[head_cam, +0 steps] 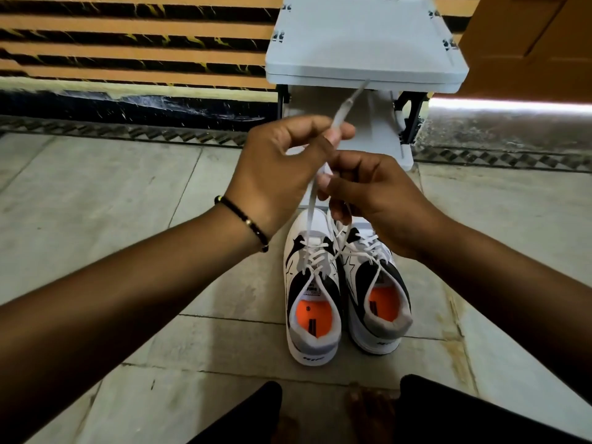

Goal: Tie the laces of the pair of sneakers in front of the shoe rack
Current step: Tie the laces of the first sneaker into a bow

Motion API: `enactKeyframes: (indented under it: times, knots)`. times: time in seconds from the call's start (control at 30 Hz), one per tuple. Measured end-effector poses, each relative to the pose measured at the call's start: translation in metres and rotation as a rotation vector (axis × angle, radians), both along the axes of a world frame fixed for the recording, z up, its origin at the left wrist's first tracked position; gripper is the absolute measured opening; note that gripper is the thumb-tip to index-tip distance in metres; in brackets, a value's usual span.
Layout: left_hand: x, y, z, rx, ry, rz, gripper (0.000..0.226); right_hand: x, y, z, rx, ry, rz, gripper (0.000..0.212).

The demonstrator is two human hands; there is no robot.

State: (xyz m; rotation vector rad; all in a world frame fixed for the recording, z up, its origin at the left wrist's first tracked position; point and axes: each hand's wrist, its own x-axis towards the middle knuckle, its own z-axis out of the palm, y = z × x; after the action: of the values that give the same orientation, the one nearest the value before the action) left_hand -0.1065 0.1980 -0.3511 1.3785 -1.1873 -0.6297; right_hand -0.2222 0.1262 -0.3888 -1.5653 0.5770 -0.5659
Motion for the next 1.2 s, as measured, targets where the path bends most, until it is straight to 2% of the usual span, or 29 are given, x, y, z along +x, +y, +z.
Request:
enactKeyframes:
  times: [0.1,0.27,0.43,0.53,0.6,0.73,0.83,0.9,1.0,1.2]
  knots:
    - [-0.006,0.003,0.003,0.029,0.012,-0.079,0.015,-0.001,0.002,0.003,-0.051,-0.001,0.025,0.009]
    - [-0.004,0.002,-0.005,0.089,-0.151,-0.102,0.022,-0.005,0.003,0.003,-0.080,0.001,-0.003,0.015]
    - [0.012,0.000,-0.014,0.230,-0.221,0.020,0.021,-0.008,-0.006,0.003,-0.061,0.028,-0.102,0.016]
    - [0.017,0.000,-0.015,0.238,-0.268,0.028,0.018,-0.010,-0.009,0.001,-0.072,0.028,-0.110,0.013]
    - [0.024,0.001,-0.014,0.314,-0.196,-0.038,0.018,-0.011,-0.011,0.000,-0.069,0.029,-0.115,0.013]
    - [0.042,0.004,-0.012,0.597,-0.026,-0.203,0.020,-0.016,-0.015,-0.002,-0.005,0.036,-0.113,0.016]
    - [0.056,0.008,-0.013,0.741,0.247,-0.348,0.023,-0.018,-0.015,-0.006,0.030,0.053,-0.084,0.017]
    - [0.064,0.012,-0.016,0.841,0.395,-0.496,0.037,-0.018,-0.014,-0.007,0.045,0.068,-0.068,0.016]
    - [0.067,0.015,-0.029,0.936,0.369,-0.619,0.073,-0.018,-0.013,-0.006,0.042,0.103,-0.032,0.013]
    - [0.042,0.012,-0.041,0.895,0.362,-0.763,0.066,-0.015,-0.010,-0.005,0.035,0.118,0.034,0.009]
